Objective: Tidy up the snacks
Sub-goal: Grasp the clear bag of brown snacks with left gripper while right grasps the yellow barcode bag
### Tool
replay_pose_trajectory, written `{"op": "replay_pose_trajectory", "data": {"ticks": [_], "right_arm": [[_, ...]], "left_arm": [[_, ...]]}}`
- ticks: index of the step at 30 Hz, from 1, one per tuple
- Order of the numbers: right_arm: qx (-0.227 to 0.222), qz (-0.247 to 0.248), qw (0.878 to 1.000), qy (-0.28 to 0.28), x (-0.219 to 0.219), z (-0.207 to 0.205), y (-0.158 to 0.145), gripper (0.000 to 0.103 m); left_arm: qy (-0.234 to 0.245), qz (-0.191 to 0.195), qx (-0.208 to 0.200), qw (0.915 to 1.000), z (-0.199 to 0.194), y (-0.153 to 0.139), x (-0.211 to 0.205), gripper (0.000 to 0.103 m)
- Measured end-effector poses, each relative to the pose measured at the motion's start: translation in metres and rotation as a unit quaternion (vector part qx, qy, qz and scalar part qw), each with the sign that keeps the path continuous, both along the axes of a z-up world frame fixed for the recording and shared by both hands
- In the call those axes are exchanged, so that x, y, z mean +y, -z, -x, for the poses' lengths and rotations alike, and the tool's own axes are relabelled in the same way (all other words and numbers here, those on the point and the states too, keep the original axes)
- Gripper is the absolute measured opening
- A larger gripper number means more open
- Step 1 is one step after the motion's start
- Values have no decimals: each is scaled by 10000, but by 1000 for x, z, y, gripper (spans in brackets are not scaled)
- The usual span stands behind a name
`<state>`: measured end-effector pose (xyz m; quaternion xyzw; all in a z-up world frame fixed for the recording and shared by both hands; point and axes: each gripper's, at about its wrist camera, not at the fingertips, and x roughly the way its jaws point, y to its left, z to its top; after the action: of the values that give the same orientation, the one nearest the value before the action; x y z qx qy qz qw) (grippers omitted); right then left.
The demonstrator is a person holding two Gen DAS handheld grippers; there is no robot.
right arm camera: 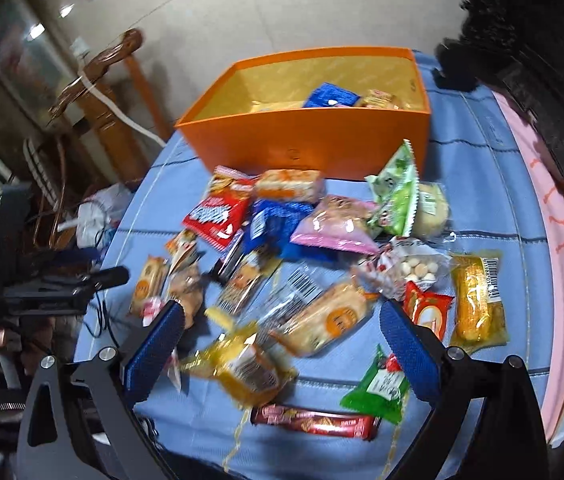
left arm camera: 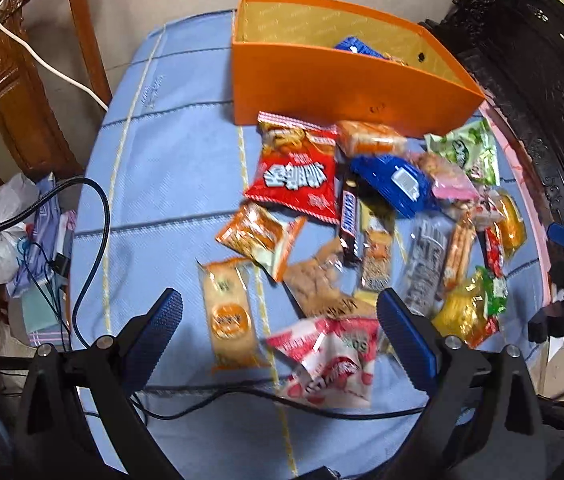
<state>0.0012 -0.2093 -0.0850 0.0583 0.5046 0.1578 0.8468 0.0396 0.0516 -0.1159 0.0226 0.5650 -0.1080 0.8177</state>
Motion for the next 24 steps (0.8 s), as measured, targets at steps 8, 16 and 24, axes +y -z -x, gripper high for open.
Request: {"op": "replay_pose_trajectory", "data": {"ticks": [8,16,24], "right_arm": [[54,1154,9883,-991,44,30,38,99],[365,1048,9881,-1060,63,15,75,97],[751,107,9942,-768,34,3,75,35]], "left_arm": [[100,-156,75,9998,11,5,-9,96],[42,-271,208,9994,16,15,-8,96],[133,-317,273,9990,10,18,-20,96]]}}
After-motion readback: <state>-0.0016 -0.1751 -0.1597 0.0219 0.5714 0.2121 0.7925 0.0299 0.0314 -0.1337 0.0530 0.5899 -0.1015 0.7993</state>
